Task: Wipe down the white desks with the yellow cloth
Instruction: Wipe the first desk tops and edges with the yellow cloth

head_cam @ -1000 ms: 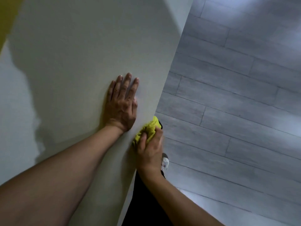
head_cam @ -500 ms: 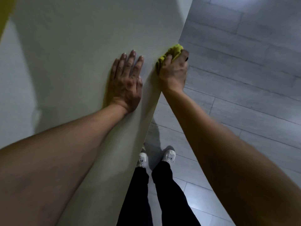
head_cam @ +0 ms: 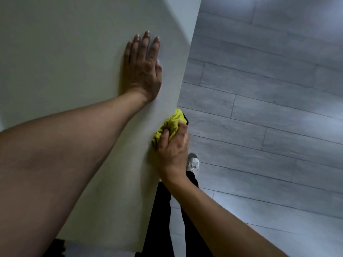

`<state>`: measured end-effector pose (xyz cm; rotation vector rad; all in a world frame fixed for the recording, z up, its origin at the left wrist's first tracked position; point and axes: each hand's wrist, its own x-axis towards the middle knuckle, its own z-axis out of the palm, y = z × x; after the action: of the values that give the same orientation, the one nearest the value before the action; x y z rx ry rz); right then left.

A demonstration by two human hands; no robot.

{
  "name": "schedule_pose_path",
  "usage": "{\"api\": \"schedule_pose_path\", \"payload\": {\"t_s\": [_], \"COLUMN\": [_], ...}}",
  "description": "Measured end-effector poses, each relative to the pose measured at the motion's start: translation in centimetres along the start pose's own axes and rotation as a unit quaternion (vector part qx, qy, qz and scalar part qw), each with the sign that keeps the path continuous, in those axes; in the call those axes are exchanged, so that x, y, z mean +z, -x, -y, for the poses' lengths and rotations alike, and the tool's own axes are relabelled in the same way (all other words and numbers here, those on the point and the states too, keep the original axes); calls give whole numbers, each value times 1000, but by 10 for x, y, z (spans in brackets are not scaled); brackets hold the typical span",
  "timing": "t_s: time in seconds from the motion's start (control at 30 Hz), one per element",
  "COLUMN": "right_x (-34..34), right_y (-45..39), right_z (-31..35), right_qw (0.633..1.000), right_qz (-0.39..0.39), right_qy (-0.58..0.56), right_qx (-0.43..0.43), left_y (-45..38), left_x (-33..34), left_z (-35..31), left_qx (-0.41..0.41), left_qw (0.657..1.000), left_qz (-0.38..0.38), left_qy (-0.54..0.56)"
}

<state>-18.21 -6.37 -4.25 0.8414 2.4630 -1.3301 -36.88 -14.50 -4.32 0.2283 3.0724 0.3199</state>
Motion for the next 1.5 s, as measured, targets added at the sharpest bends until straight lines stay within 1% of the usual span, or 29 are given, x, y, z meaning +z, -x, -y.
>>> {"api": "schedule_pose_path", "payload": {"t_s": [0.1, 0.17, 0.27, 0.37, 0.5, 0.6, 0.7, 0.87, 0.93, 1.0, 1.1, 1.23, 1.33, 1.5], "right_x": [-5, -10, -14, -20, -22, -11, 3, 19, 19, 17, 12, 6, 0, -6], "right_y": [-12, -40, -84, -115, -120, -87, -26, 103, 133, 139, 112, 22, -36, -68], "right_z": [10, 24, 55, 78, 81, 62, 27, -35, -49, -48, -30, 10, 38, 49], "right_qw": [1000, 999, 999, 999, 998, 997, 996, 999, 999, 999, 999, 998, 997, 996], "right_qz": [-3, -13, -28, -36, -39, -63, -71, -27, -10, -3, -6, -22, -37, -58], "right_qy": [15, 17, 31, 39, 39, 26, 23, 18, 27, 29, 25, 36, 60, 62], "right_qx": [-20, -25, -9, -6, -6, -28, -45, -2, 21, 46, 39, 38, 19, -13], "left_y": [16, 42, 108, 178, 243, 249, 247, 246, 245, 245, 243, 242, 243, 244], "left_x": [-1, 0, -2, -4, 0, 3, 4, 7, 7, 7, 9, 12, 11, 8], "left_z": [4, 6, 17, 28, 38, 40, 39, 42, 42, 41, 40, 41, 41, 36], "left_qx": [6, 18, 28, 25, 6, -3, -8, 3, 3, 0, 1, -1, -3, -12], "left_qw": [1000, 999, 999, 999, 1000, 999, 999, 999, 999, 999, 999, 999, 999, 999], "left_qz": [1, 7, 19, 6, -15, -29, -24, -25, -29, -32, -37, -37, -41, -46], "left_qy": [20, 25, 33, 28, 25, 28, 28, 24, 25, 25, 24, 18, 19, 14]}}
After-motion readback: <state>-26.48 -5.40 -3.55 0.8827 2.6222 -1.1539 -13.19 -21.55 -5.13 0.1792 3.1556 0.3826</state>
